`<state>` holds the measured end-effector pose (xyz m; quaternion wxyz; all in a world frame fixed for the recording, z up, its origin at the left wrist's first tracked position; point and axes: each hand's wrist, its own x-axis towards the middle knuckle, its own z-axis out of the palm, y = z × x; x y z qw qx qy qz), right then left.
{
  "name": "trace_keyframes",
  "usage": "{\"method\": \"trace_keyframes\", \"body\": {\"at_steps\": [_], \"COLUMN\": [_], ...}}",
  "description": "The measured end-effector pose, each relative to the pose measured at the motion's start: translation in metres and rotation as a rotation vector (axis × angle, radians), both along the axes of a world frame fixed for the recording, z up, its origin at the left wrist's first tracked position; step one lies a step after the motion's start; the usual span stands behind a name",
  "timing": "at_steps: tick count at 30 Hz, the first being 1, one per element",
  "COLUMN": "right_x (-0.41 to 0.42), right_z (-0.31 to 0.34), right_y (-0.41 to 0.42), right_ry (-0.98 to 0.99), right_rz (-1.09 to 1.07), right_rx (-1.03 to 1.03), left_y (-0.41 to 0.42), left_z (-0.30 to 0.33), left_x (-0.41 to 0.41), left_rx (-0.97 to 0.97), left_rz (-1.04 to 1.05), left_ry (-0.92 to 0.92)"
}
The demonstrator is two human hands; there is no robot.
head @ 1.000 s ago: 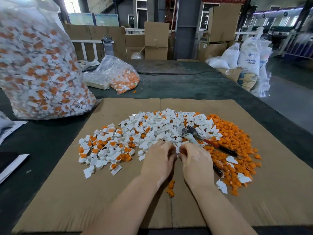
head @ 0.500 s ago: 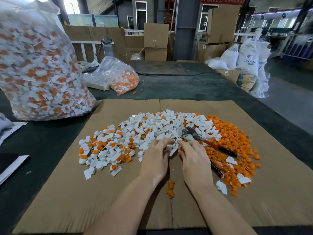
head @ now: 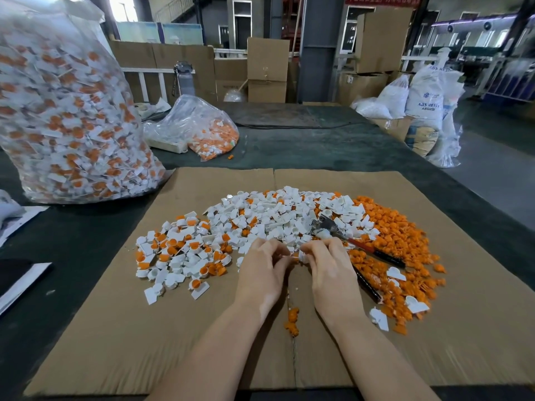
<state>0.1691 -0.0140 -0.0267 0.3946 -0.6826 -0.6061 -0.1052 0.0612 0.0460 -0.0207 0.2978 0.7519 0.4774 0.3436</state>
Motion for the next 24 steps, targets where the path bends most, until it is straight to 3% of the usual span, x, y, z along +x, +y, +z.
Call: {"method": "trace_keyframes", "body": {"at_steps": [14,24], "right_x": [0.0010,0.0011], "right_z": [0.0066,0.0090], "right_y": [-0.0028,-0.0050], "right_ry": [0.205,0.278], "right_rz": [0.049,0.050], "right_rx": [0.030,0.025], "left_y": [0.0017,-0.0016], "left_z": [-0.0015,0.0014], "left_x": [-0.0036,-0.0034], "left_rx": [0.017,-0.152], "left_rz": [-0.034,-0.091], "left_ry": [-0.083,-0.276]}}
